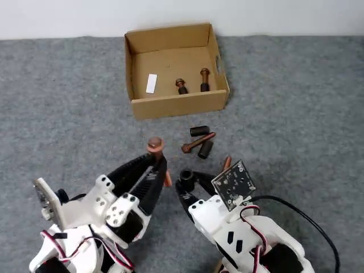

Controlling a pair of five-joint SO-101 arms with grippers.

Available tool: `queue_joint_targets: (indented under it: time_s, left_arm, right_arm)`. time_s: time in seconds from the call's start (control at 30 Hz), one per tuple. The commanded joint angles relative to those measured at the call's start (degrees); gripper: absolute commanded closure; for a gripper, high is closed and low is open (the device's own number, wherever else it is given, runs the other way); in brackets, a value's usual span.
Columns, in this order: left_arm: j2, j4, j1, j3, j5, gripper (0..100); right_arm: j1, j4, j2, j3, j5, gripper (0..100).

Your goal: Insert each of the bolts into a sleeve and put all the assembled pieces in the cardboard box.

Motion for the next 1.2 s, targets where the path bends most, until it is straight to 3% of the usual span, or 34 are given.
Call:
queue_joint_targets:
  time_s: [0.0,0.33,0.5,0.83,1.17]
  left_arm:
    - [0.0,-2.99,1.76,1.19,0.44,100]
    - [-0.09,-15.3,1.49,7.6,0.35,100]
    - [-0.09,-18.2,1.49,9.63,0.26,100]
    - [-0.26,-15.3,-1.76,10.68,0.26,100]
    - [-0.18,-10.64,-0.18,9.27,0.62,100]
  right_arm:
    - [-0.48,-3.12,-0.4,-0.35,0.79,99.0]
    - [-0.57,-2.77,-0.22,-0.35,1.41,99.0]
    - [-4.44,-1.1,-0.48,-0.35,4.66,99.0]
    - [-1.27,-1.19,-0.48,-0.7,4.84,99.0]
    - [-1.1,-1.63,-0.48,-0.7,4.84,99.0]
